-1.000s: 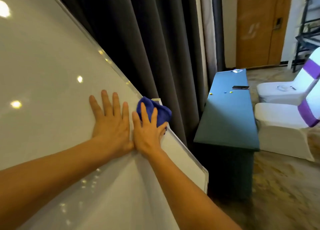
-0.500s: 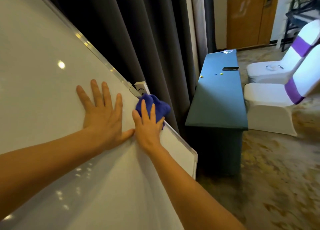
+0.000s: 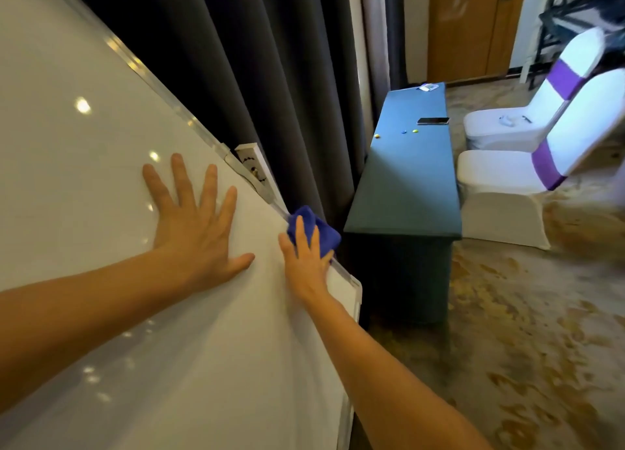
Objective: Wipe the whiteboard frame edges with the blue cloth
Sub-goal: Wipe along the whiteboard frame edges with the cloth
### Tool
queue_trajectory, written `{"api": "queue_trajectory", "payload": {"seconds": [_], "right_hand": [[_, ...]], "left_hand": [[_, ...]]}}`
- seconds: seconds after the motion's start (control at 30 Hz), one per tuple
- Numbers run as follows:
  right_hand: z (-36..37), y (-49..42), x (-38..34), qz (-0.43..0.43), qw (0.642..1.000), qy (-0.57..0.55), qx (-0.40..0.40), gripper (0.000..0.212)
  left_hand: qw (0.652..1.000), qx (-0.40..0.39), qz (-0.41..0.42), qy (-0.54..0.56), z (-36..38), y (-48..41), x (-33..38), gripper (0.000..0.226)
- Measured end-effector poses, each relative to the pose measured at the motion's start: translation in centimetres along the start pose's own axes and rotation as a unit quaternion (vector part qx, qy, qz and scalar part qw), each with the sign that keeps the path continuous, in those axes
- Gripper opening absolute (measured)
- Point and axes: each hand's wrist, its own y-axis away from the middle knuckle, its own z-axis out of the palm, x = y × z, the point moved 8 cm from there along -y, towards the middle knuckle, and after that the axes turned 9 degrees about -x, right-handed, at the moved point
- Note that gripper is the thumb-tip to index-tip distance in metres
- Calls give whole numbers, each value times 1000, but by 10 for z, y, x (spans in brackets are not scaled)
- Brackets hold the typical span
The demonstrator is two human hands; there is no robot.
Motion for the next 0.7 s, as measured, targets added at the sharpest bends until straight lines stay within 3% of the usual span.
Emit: {"api": "queue_trajectory", "payload": {"seconds": [0.1, 0.2, 0.27, 0.37, 0.47, 0.53, 0.7], "right_hand": [[30, 13, -65, -154, 986, 49, -28, 65], [18, 18, -53, -180, 980, 85, 1, 63], [-3, 14, 4, -102, 990, 99, 26, 66], [-26, 19, 100, 81, 995, 51, 32, 65], [-33, 21, 113, 136, 990, -28, 35, 65], [-23, 17, 77, 91, 995, -44, 16, 67], [15, 28, -45, -174, 982, 46, -52, 64]], "left_hand": [[1000, -8, 4, 7, 4, 1, 12, 118], [1000, 6, 10, 13, 0, 0, 15, 117], [1000, 3, 11, 0, -1, -2, 17, 122], [1000, -9, 17, -5, 1, -3, 21, 123], [1000, -13, 18, -1, 1, -2, 24, 121], [999, -22, 23, -4, 1, -1, 28, 118], [1000, -10, 25, -11, -2, 2, 45, 116]]}}
